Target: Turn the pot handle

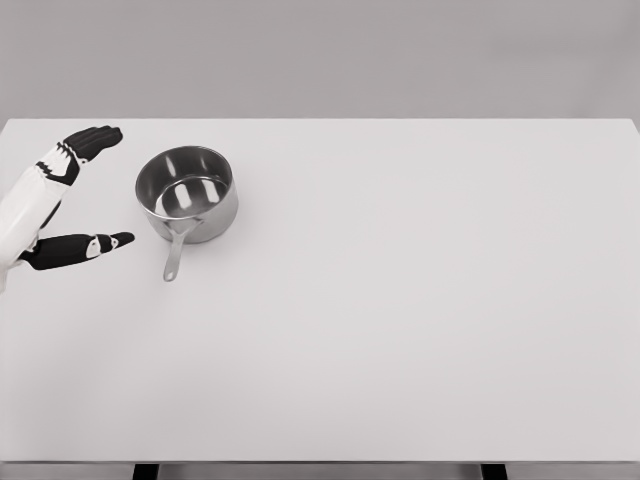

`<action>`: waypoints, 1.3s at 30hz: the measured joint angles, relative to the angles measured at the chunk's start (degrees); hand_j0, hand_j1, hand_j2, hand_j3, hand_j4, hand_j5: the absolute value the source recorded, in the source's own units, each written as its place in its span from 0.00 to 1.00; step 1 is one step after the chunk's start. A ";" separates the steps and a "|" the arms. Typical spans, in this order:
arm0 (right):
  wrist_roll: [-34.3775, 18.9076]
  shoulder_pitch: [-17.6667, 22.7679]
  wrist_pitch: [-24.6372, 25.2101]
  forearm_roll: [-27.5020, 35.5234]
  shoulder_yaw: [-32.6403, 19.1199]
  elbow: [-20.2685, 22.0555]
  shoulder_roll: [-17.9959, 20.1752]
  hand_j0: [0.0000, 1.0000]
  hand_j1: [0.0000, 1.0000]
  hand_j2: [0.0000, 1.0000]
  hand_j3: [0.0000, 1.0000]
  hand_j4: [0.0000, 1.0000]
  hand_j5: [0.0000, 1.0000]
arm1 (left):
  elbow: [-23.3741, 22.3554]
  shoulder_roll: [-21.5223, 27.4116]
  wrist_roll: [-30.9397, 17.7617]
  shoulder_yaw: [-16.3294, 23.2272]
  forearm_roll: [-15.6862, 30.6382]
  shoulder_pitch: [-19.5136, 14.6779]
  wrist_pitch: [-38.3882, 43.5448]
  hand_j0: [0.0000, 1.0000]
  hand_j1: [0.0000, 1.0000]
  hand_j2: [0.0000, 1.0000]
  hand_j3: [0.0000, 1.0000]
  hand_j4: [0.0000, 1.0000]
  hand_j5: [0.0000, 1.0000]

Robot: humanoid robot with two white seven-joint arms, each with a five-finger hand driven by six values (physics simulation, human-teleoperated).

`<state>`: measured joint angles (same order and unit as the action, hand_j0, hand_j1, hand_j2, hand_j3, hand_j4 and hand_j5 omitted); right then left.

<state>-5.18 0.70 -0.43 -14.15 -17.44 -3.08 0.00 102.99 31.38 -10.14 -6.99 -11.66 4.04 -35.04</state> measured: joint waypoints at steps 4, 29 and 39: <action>0.00 0.00 0.03 0.00 0.02 0.00 0.00 1.00 1.00 1.00 1.00 1.00 1.00 | 0.00 -0.03 0.00 -0.06 -0.04 0.09 0.00 1.00 1.00 1.00 1.00 1.00 1.00; 0.00 0.00 0.02 0.01 0.01 0.02 0.00 1.00 1.00 1.00 1.00 1.00 1.00 | 0.20 30.47 -24.71 18.73 45.63 -20.48 0.44 1.00 1.00 1.00 1.00 1.00 1.00; 0.00 0.00 0.01 0.00 0.01 -0.01 0.00 1.00 1.00 1.00 1.00 1.00 1.00 | 0.15 29.64 -24.86 39.04 52.59 -39.19 14.75 1.00 1.00 1.00 1.00 1.00 1.00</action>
<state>-5.18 0.70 -0.43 -14.15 -17.43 -3.09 0.00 103.14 61.02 -35.00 32.05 40.93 -35.15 -20.29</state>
